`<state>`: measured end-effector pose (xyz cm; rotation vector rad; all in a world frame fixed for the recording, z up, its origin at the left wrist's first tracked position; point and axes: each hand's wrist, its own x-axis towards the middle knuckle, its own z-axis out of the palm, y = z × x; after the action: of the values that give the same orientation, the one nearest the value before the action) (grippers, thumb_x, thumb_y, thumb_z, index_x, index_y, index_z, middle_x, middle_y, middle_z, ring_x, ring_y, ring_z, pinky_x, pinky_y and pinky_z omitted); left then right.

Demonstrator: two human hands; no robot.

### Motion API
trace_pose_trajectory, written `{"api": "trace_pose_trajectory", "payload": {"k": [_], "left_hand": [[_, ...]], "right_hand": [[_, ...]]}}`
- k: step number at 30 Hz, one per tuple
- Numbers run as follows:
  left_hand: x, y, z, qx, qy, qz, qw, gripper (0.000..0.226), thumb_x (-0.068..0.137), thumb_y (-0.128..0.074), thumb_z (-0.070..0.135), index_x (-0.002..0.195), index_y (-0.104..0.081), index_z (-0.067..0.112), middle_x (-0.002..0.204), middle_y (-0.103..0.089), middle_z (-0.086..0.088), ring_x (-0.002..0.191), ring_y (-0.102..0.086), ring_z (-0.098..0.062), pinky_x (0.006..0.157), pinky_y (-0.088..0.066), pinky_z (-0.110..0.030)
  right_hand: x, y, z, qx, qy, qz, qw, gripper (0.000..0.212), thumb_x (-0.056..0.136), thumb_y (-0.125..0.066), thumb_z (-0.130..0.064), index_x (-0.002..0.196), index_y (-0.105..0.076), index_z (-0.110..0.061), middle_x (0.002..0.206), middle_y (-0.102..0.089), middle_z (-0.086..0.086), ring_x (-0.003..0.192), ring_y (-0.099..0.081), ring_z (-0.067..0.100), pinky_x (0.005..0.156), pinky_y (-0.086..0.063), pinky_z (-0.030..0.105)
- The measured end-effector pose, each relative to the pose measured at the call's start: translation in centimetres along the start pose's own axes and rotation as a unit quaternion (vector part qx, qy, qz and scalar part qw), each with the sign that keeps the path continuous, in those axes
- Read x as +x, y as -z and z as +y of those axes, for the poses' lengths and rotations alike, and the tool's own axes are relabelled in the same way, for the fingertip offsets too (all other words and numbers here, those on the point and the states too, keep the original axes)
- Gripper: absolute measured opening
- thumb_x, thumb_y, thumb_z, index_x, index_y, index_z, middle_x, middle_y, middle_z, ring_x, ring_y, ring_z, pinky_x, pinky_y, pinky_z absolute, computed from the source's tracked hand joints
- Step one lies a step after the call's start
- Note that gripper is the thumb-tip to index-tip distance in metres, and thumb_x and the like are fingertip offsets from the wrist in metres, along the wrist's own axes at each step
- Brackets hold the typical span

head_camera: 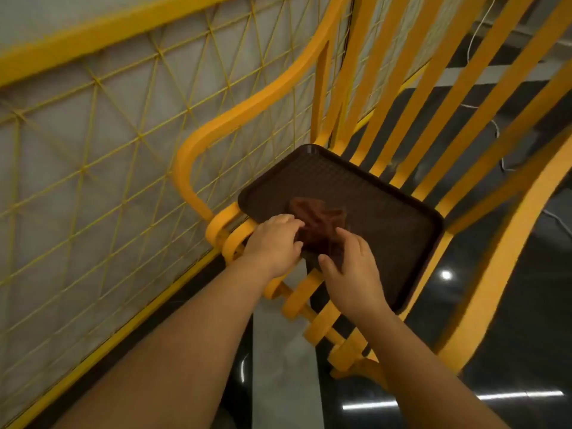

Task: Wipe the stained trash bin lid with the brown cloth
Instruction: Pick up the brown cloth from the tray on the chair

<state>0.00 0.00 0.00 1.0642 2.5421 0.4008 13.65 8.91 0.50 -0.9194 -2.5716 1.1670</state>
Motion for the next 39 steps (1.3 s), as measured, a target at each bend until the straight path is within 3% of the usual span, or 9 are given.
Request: {"api": "trace_pose_trajectory", "payload": {"k": [11,17,22,26,28,31,33,36,39], "left_hand": [[2.6,-4.0,-2.2,0.062,0.012,0.03,0.998,0.04,0.095,-0.049,0.029,0.134,-0.047,0.026,0.136,-0.05,0.004,0.133,-0.036,-0.017,0.117,-0.011,-0.041],[3.6,-4.1,-2.3,0.069,0.012,0.07,0.995,0.019,0.094,-0.05,0.025,0.105,-0.065,0.026,0.11,-0.058,0.002,0.111,-0.051,-0.02,0.108,-0.028,-0.035],[1.9,-3.0,-2.4,-0.043,-0.038,0.057,0.997,0.014,0.096,-0.044,0.018,0.094,-0.057,0.023,0.109,-0.06,0.002,0.123,-0.045,-0.017,0.114,-0.019,-0.033],[-1.5,-0.4,-2.8,-0.071,-0.075,0.073,0.992,0.014,0.099,-0.038,0.021,0.095,-0.051,0.024,0.085,-0.056,0.011,0.09,-0.054,-0.01,0.115,-0.018,-0.032],[-3.3,0.6,-3.6,-0.13,-0.055,0.101,0.985,0.013,0.098,-0.04,0.023,0.097,-0.053,0.025,0.084,-0.055,0.011,0.085,-0.051,-0.008,0.102,-0.033,-0.029],[-6.0,1.2,-6.0,-0.315,0.002,0.127,0.94,0.008,0.092,-0.052,0.028,0.092,-0.057,0.035,0.09,-0.06,0.012,0.088,-0.057,-0.006,0.076,-0.045,-0.023],[-8.2,1.1,-8.0,-0.469,0.041,0.132,0.872,0.017,0.082,-0.064,0.038,0.098,-0.059,0.042,0.104,-0.063,0.011,0.103,-0.059,-0.005,0.084,-0.047,-0.024],[-12.1,0.3,-10.8,-0.575,0.076,0.092,0.809,0.059,0.062,-0.079,0.053,0.116,-0.058,0.042,0.126,-0.06,0.006,0.12,-0.054,-0.011,0.098,-0.045,-0.031],[-16.2,-1.2,-12.8,-0.647,0.088,0.051,0.756,0.059,0.054,-0.087,0.04,0.109,-0.066,0.034,0.114,-0.069,0.001,0.108,-0.063,-0.016,0.089,-0.05,-0.03]], "right_hand": [[1.6,-3.2,2.1,0.033,-0.03,0.005,0.999,0.058,0.092,-0.057,-0.032,0.144,-0.035,-0.021,0.146,-0.037,-0.003,0.136,-0.033,0.013,0.112,-0.033,0.039],[2.3,-3.7,2.4,-0.004,-0.016,0.001,1.0,0.061,0.09,-0.06,-0.031,0.145,-0.035,-0.019,0.147,-0.038,-0.001,0.138,-0.033,0.016,0.112,-0.033,0.043],[3.1,-3.9,1.8,-0.116,0.043,-0.036,0.992,0.072,0.089,-0.063,-0.03,0.15,-0.026,-0.023,0.158,-0.024,0.002,0.148,-0.01,0.023,0.12,-0.013,0.047],[4.1,-4.2,0.4,-0.193,0.114,-0.068,0.972,0.063,0.09,-0.061,-0.029,0.147,-0.033,-0.029,0.155,-0.032,-0.002,0.149,-0.007,0.023,0.119,-0.002,0.049],[4.1,-4.4,-0.6,-0.197,0.143,-0.092,0.966,0.044,0.093,-0.057,-0.029,0.136,-0.049,-0.031,0.144,-0.05,-0.005,0.146,-0.02,0.022,0.118,0.0,0.047],[2.8,-5.2,-2.4,-0.076,0.132,-0.167,0.974,0.022,0.095,-0.055,-0.025,0.114,-0.063,-0.033,0.106,-0.069,-0.01,0.111,-0.06,0.012,0.11,-0.037,0.046],[1.5,-5.8,-4.0,0.021,0.107,-0.205,0.973,0.013,0.094,-0.058,-0.024,0.102,-0.067,-0.029,0.09,-0.071,-0.008,0.085,-0.067,0.007,0.086,-0.055,0.041],[-1.1,-6.9,-6.3,0.174,0.062,-0.275,0.943,0.018,0.094,-0.059,-0.022,0.11,-0.066,-0.026,0.094,-0.074,-0.006,0.088,-0.07,0.005,0.08,-0.059,0.028],[-3.7,-8.4,-7.9,0.318,0.002,-0.335,0.887,0.023,0.092,-0.06,-0.017,0.113,-0.066,-0.024,0.096,-0.076,-0.008,0.089,-0.072,0.008,0.066,-0.058,0.02]]}}
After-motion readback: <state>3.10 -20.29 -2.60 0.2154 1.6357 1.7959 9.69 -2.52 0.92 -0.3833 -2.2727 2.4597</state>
